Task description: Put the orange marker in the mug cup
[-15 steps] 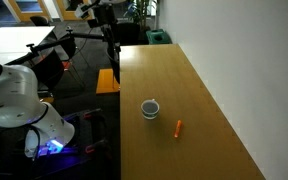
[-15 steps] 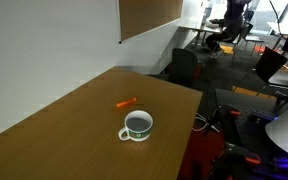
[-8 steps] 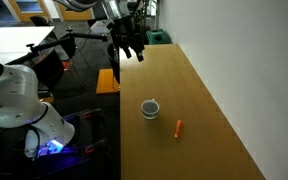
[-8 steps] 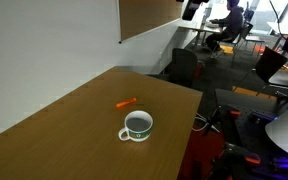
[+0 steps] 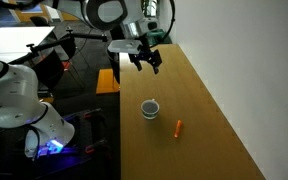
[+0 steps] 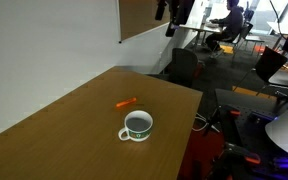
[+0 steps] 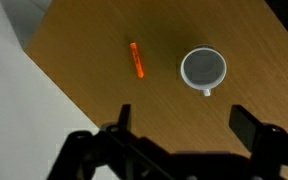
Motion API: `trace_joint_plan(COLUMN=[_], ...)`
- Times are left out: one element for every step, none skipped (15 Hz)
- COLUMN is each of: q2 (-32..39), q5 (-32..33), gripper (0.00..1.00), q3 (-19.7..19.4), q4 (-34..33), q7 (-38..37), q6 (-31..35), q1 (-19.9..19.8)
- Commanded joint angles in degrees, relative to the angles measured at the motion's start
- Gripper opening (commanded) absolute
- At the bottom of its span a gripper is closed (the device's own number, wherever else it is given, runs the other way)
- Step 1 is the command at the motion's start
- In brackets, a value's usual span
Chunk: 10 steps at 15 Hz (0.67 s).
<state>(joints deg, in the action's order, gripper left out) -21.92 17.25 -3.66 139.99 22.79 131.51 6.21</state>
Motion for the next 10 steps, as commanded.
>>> trace_joint_plan(q2=[3.66,4.44,3.05,3.87,4.4,4.64,4.66,4.66,5.63,7.05], q5=[-0.56,-1.34,-0.64,-0.88,-0.93,-0.94,-0.94,-0.94,0.07,0.34], gripper=[1.0,1.0,1.0,1.0,1.0,1.0,1.0,1.0,1.0,1.0], q3=[-1.68,-2.21,-0.45,-0.77,-0.92,-0.97,-0.96,-0.96,-0.68,-0.65], q4=[0.09,0.14,0.02,0.03,0.03,0.03,0.03,0.03,-0.63,-1.56], q7=[9.07,11.61,7.4,9.06,9.9,10.04,10.05,10.05,7.7,5.65], q6=[4.62,5.07,2.89,3.41,3.62,3.68,3.69,3.71,5.68,6.39], q1=[-0.43,-0.23,-1.03,-1.09,-1.16,-1.19,-1.18,-1.16,-1.84,-2.55])
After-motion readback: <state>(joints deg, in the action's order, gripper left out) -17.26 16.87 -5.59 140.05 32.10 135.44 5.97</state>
